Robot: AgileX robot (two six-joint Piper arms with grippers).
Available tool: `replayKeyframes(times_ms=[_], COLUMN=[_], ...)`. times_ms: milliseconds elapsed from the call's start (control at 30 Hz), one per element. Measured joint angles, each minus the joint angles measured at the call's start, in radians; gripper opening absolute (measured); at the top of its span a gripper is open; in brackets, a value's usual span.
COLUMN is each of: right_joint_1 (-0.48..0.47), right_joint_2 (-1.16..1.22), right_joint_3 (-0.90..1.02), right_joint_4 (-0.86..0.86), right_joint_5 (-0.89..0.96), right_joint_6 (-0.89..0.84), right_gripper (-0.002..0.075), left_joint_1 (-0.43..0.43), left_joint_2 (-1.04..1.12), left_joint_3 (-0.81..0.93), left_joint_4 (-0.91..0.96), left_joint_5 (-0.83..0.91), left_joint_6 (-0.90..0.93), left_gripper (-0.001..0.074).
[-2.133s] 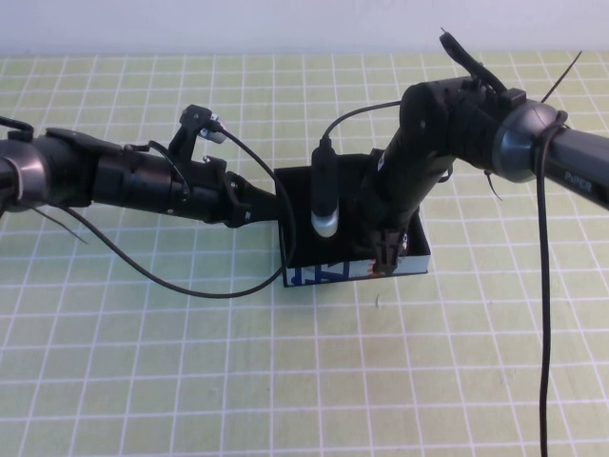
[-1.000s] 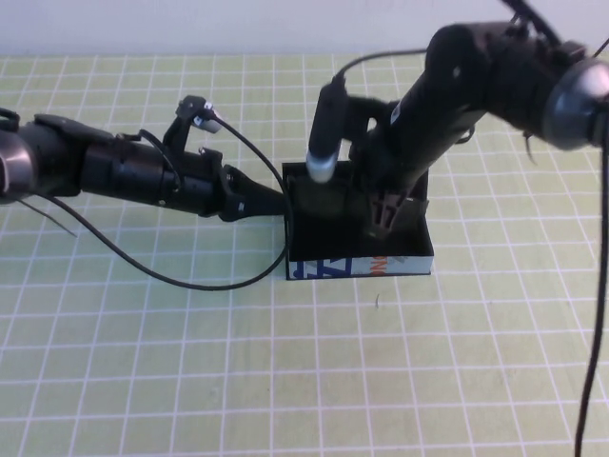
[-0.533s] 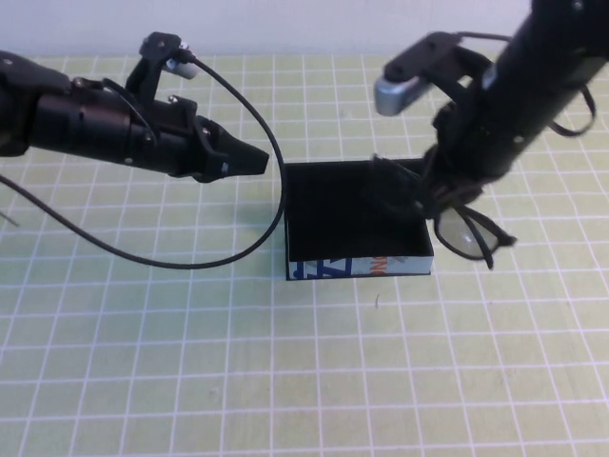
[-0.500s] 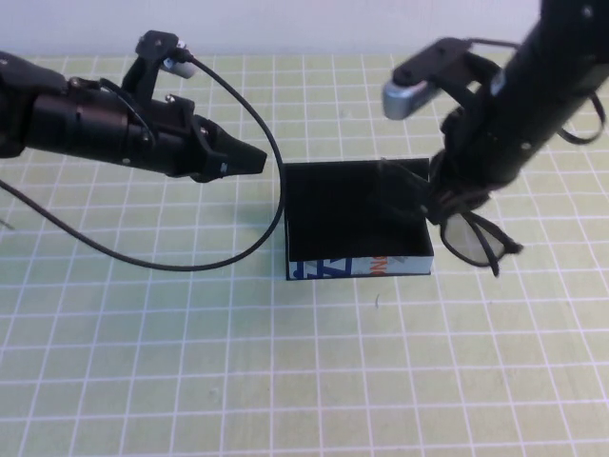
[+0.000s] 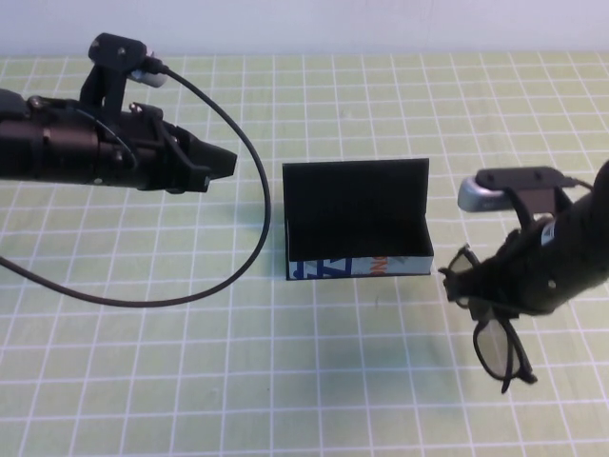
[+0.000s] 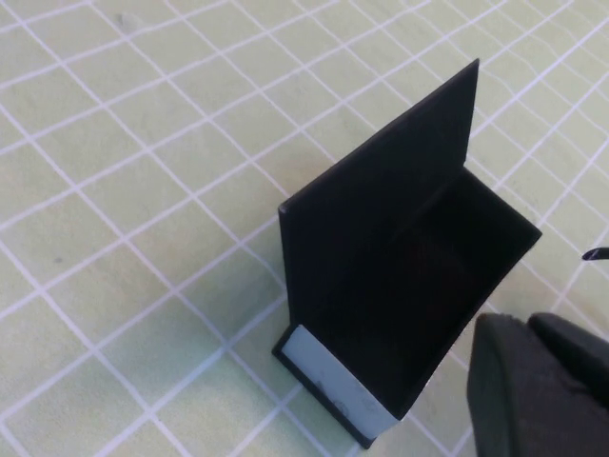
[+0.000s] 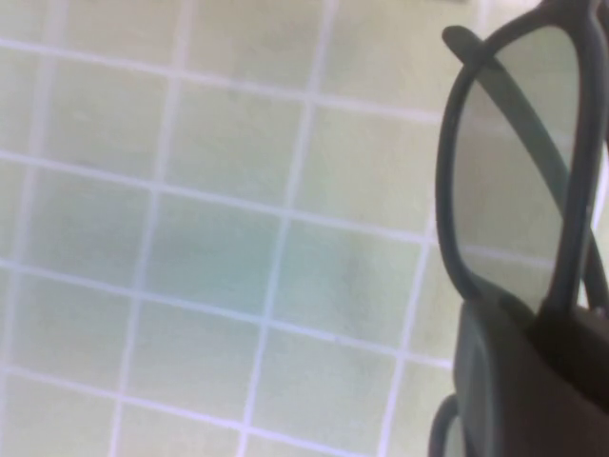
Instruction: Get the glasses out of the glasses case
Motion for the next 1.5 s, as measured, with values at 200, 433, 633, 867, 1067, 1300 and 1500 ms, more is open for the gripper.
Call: replayKeyframes(times_ms=[200,433,633,867,1067,1300,1500], right_joint_1=[0.0,0.0,0.0,0.0,0.0,0.0,0.0], right_joint_2=[0.028,0.099,0.097,-0.028,-0.243,-0.592,-0.87], right_joint_3=[0.075,0.077,0.077,0.077,0.099,0.201,0.303], right_joint_4=[0.0,0.0,0.0,0.0,0.001,0.015,0.019], right_joint_5=[-0.057,-0.083,-0.093,-0.004,0.111,0.195,0.195], right_joint_6=[0.071,0.086,0.086,0.098,0.107,0.075,0.045], right_gripper=[0.0037,0.0093,0.0253,0.0289,0.0288,0.0212,0.0024], left_joint_1=[0.0,0.0,0.0,0.0,0.0,0.0,0.0], left_joint_2=[-0.021,-0.029,-0.029,-0.03,-0.13,-0.403,-0.659], left_joint_3=[0.004,0.016,0.02,0.02,0.051,0.247,0.494], left_joint_4=[0.0,0.0,-0.005,-0.016,-0.027,-0.035,-0.141], left_joint_5=[0.016,0.018,0.003,-0.001,-0.019,-0.127,-0.262], left_joint_6=[-0.008,-0.007,-0.004,-0.003,-0.014,0.001,0.072], left_gripper=[-0.0004,-0.0004,-0.0004,-0.0004,-0.0004,-0.0004,-0.0004])
